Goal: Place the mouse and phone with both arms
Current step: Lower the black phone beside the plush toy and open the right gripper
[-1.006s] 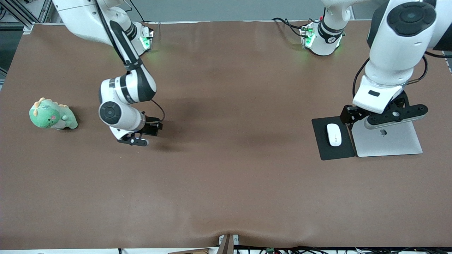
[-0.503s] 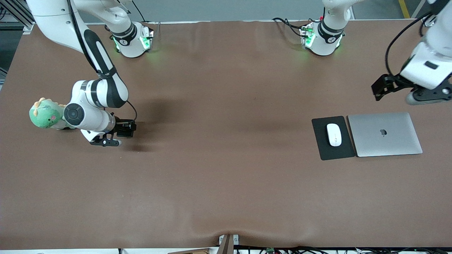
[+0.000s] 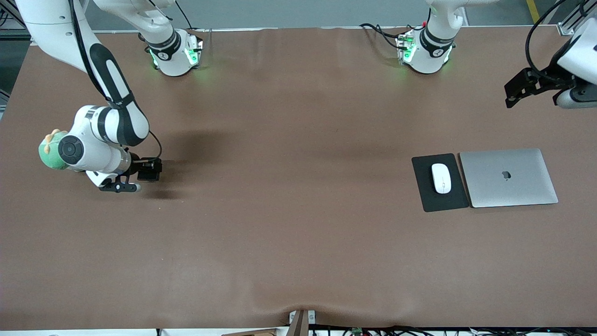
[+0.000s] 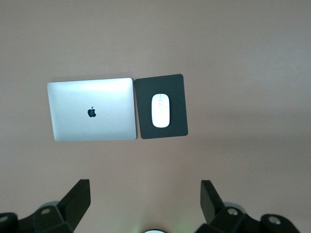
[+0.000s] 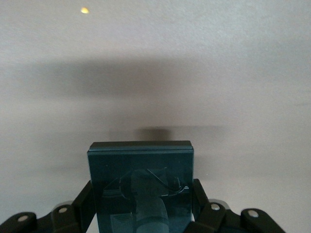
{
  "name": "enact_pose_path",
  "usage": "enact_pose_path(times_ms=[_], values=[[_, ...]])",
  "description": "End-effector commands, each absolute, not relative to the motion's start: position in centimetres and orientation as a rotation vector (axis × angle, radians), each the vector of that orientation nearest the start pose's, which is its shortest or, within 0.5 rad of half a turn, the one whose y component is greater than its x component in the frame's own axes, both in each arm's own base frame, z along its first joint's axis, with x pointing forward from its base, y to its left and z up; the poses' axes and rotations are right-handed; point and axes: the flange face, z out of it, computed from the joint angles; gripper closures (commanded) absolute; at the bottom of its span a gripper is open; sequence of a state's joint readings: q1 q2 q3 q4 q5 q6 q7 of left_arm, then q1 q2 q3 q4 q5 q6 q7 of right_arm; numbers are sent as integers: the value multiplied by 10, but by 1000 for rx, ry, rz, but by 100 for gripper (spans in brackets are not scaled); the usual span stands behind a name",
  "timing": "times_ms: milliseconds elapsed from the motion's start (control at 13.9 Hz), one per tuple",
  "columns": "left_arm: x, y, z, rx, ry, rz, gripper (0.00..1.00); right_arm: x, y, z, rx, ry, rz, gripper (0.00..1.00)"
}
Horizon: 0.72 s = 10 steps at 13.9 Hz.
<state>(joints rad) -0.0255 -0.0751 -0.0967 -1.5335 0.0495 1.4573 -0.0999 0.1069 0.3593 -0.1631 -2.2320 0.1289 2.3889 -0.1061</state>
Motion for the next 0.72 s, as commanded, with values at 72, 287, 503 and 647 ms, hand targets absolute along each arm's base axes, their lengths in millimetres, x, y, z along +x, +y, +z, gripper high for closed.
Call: enact_pose_path(times_ms=[72, 287, 503, 647], values=[[500, -66, 677, -3109, 47, -17, 0, 494, -44, 188, -3108, 89, 259, 100], [499, -91, 675, -3103, 114, -21, 0, 485, -67, 187, -3119, 90, 275, 100], [507, -91, 676, -3113, 137, -26, 0, 479, -88, 187, -3124, 73, 282, 100], [513, -89, 669, -3113, 135, -4, 0, 476, -95, 186, -3124, 85, 289, 100]])
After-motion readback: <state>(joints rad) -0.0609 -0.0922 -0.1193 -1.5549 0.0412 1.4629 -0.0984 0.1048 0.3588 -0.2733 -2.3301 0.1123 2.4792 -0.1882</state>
